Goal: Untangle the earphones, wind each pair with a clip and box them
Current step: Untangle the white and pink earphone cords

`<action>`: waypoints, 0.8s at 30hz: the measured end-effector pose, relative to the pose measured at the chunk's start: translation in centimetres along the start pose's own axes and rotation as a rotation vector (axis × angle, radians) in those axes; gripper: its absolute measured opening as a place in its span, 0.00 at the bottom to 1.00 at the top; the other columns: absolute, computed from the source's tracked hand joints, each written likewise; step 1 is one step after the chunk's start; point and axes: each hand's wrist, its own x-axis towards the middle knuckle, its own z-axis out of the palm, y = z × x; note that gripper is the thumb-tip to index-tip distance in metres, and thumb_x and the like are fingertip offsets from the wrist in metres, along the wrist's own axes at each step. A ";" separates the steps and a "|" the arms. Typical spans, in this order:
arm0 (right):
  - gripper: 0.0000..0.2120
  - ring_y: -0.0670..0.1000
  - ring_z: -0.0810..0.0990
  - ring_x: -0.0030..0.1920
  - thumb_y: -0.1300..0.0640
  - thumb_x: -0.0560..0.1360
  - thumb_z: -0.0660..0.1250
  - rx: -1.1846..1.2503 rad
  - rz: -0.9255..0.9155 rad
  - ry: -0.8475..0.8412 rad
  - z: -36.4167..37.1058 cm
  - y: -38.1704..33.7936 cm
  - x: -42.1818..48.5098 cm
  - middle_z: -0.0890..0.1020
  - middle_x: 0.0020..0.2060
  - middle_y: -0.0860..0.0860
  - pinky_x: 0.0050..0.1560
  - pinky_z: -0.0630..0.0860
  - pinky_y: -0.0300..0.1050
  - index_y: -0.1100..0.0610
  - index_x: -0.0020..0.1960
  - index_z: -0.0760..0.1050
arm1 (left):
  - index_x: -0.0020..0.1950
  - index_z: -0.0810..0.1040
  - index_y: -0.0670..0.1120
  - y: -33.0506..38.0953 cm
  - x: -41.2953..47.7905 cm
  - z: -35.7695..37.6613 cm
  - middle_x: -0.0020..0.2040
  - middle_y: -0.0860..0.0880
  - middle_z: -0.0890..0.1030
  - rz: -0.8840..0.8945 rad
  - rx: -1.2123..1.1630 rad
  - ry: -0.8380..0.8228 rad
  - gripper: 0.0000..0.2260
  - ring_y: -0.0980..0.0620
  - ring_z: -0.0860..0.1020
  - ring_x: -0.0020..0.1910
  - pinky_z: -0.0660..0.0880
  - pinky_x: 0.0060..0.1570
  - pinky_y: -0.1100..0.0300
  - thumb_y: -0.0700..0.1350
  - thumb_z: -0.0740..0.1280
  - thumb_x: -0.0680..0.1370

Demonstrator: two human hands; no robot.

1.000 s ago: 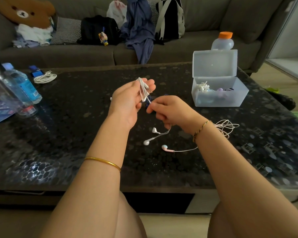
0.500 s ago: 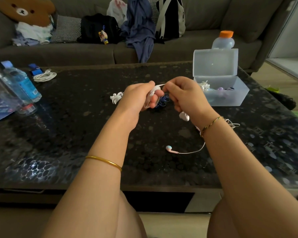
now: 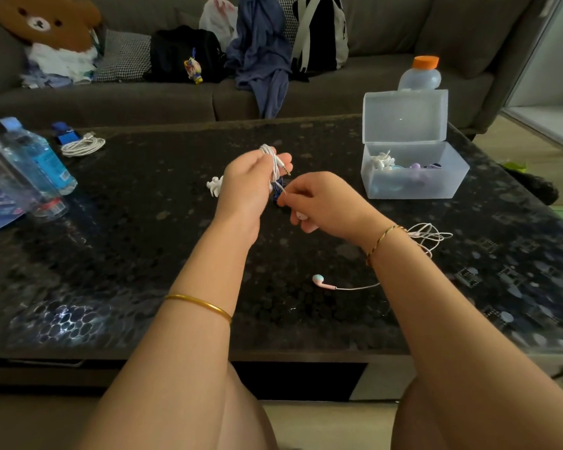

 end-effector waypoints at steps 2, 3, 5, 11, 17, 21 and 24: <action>0.11 0.49 0.77 0.32 0.56 0.80 0.59 -0.187 -0.064 0.040 0.0 -0.2 0.0 0.79 0.36 0.53 0.40 0.79 0.46 0.60 0.50 0.78 | 0.51 0.76 0.49 -0.3 -0.1 0.1 0.48 0.55 0.81 0.053 0.125 -0.037 0.09 0.61 0.79 0.48 0.73 0.41 0.73 0.40 0.57 0.82; 0.10 0.50 0.77 0.33 0.55 0.79 0.60 -0.281 -0.106 0.077 0.1 -0.2 0.0 0.79 0.37 0.53 0.42 0.79 0.50 0.59 0.49 0.78 | 0.52 0.77 0.48 -0.4 -0.1 0.2 0.47 0.57 0.80 0.080 0.210 -0.045 0.08 0.63 0.77 0.45 0.71 0.38 0.77 0.40 0.59 0.82; 0.09 0.51 0.78 0.38 0.54 0.78 0.62 -0.413 -0.179 0.181 0.1 -0.1 -0.1 0.79 0.38 0.51 0.44 0.77 0.52 0.56 0.48 0.79 | 0.55 0.78 0.48 -0.7 0.0 0.2 0.45 0.57 0.78 0.119 0.373 -0.054 0.09 0.63 0.75 0.44 0.70 0.39 0.74 0.39 0.62 0.80; 0.05 0.51 0.78 0.43 0.54 0.72 0.70 -0.369 -0.268 0.283 -0.7 0.9 0.1 0.80 0.41 0.51 0.47 0.76 0.50 0.54 0.44 0.81 | 0.44 0.78 0.46 -0.5 0.0 0.6 0.37 0.49 0.81 -0.043 0.512 -0.123 0.12 0.52 0.78 0.36 0.74 0.40 0.58 0.44 0.56 0.81; 0.05 0.46 0.74 0.43 0.56 0.72 0.70 -0.117 -0.351 0.273 -0.5 0.9 0.1 0.76 0.43 0.49 0.44 0.71 0.35 0.56 0.46 0.77 | 0.41 0.78 0.46 -0.5 0.3 0.1 0.26 0.53 0.76 -0.050 0.468 -0.053 0.18 0.56 0.73 0.26 0.70 0.27 0.62 0.53 0.54 0.83; 0.06 0.49 0.79 0.44 0.57 0.75 0.68 0.026 -0.278 0.117 -0.5 0.8 0.2 0.76 0.48 0.52 0.40 0.80 0.41 0.55 0.50 0.71 | 0.39 0.76 0.46 -0.6 0.1 -0.4 0.25 0.50 0.72 -0.168 0.347 -0.106 0.19 0.55 0.68 0.24 0.63 0.23 0.62 0.54 0.55 0.82; 0.07 0.51 0.83 0.44 0.61 0.76 0.67 0.183 -0.214 0.040 -0.3 1.0 0.2 0.78 0.48 0.56 0.40 0.82 0.45 0.61 0.51 0.72 | 0.41 0.75 0.45 -0.6 0.1 -0.6 0.25 0.50 0.72 -0.275 0.291 -0.106 0.19 0.56 0.68 0.23 0.63 0.22 0.63 0.56 0.56 0.82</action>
